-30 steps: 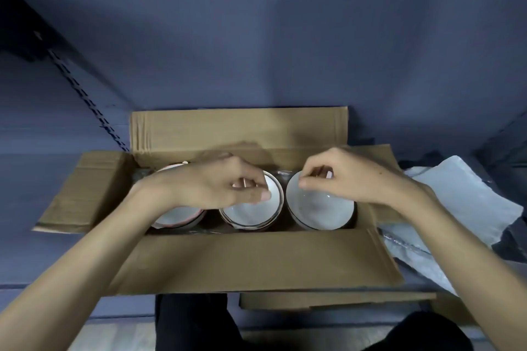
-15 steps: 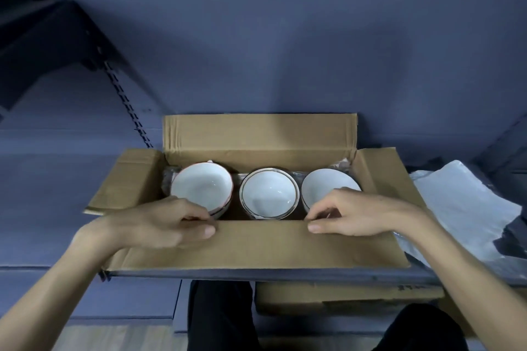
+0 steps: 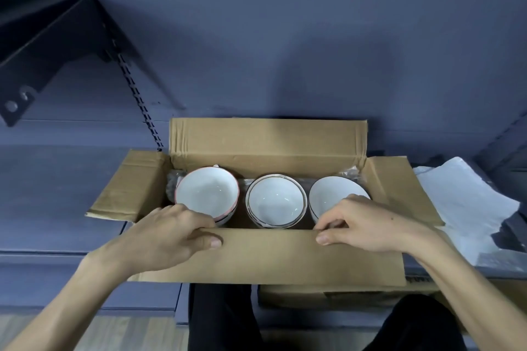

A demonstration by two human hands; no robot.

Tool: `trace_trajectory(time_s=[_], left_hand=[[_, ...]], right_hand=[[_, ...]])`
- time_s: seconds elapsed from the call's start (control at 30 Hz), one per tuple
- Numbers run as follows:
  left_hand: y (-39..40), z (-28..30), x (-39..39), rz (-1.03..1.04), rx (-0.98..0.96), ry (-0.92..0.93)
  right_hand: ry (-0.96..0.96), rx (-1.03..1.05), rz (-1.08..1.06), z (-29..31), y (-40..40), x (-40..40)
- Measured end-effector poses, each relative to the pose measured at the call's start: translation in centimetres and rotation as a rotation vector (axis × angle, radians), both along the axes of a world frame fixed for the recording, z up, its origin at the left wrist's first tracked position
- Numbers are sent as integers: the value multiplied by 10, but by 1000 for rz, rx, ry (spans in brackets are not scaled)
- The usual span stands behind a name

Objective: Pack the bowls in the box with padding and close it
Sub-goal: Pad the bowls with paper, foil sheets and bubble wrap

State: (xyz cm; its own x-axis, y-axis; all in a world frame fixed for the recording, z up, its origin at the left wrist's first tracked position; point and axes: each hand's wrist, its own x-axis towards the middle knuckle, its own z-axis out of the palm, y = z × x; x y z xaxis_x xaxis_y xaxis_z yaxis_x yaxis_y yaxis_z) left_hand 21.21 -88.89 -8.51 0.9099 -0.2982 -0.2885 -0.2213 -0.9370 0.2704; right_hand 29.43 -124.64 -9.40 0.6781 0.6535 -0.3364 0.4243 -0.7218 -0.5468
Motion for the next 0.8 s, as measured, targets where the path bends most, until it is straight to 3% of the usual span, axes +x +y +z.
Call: trace_trajectory(time_s=[0.13,0.3,0.4,0.53,0.8], left_hand=[[-1,12,8,19,-103,119],[-56,34,55,-61,-298,-247],[-116,37,89,-119,-475,-306],[-200,35,124,-181,-467,-401],[-340,25,178,-223,-509,-293]], right_hand=[[69,34,-25,4,0,-9],[-49,235,-199,19,-16,-6],[-150,415,-402,26,-42,-5],[-342,529,-723,21,-100,-5],[-483,301,-1272,-23,-229,-24]])
